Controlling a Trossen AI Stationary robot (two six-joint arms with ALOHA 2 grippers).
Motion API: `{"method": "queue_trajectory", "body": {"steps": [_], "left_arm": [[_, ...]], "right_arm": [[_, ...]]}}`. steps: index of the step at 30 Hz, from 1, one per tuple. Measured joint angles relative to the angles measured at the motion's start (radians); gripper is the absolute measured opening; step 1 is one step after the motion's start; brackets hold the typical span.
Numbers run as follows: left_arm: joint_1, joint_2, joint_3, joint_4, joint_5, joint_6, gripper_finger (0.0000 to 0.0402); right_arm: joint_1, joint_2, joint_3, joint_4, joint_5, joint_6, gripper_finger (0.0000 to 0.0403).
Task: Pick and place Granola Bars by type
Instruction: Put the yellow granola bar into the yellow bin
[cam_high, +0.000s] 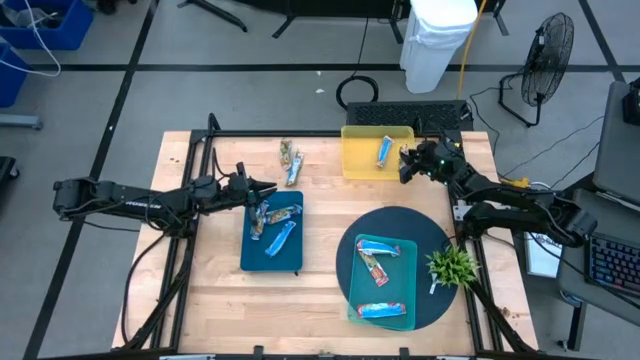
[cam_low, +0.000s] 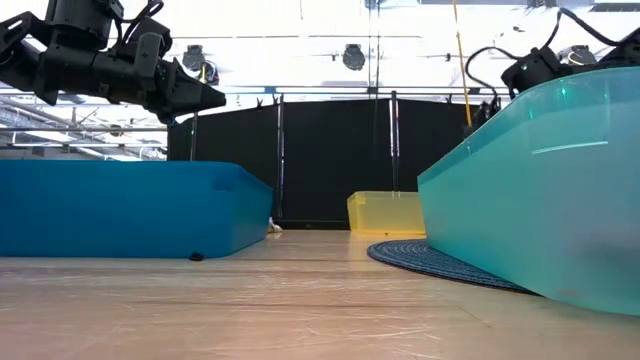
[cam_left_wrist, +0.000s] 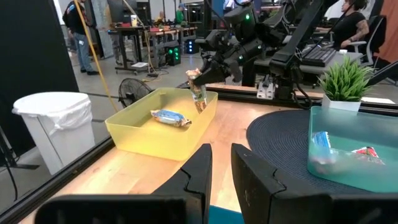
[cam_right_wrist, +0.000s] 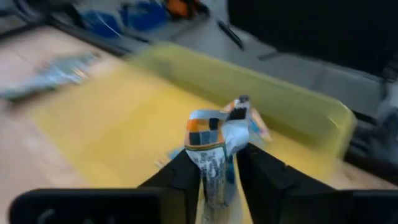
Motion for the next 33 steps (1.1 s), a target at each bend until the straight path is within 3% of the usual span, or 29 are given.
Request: {"method": "queue_trajectory", "body": {"steps": [4, 16, 19, 26, 29, 33], "left_arm": [[0.0, 0.0, 0.0, 0.0, 0.0, 0.0, 0.0067], [0.0, 0.0, 0.0, -0.024, 0.0, -0.051, 0.0067], [0.0, 0.0, 0.0, -0.024, 0.0, -0.08, 0.0067], [0.0, 0.0, 0.0, -0.03, 0.0, -0.116, 0.0067], [0.0, 0.0, 0.0, -0.031, -0.019, -0.134, 0.0067], [0.025, 0.0, 0.021, -0.09, -0.094, -0.307, 0.0067]], "right_arm": [[0.001, 0.0, 0.0, 0.101, -0.078, 0.036, 0.0123], [0.0, 0.0, 0.0, 0.141, -0.084, 0.057, 0.0172], [0.0, 0.0, 0.0, 0.152, -0.168, 0.082, 0.0173], [0.022, 0.0, 0.0, 0.266, -0.483, 0.131, 0.0165], [0.065, 0.0, 0.0, 0.319, -0.519, 0.139, 0.0165], [0.139, 0.0, 0.0, 0.381, -0.52, 0.113, 0.0166]]}}
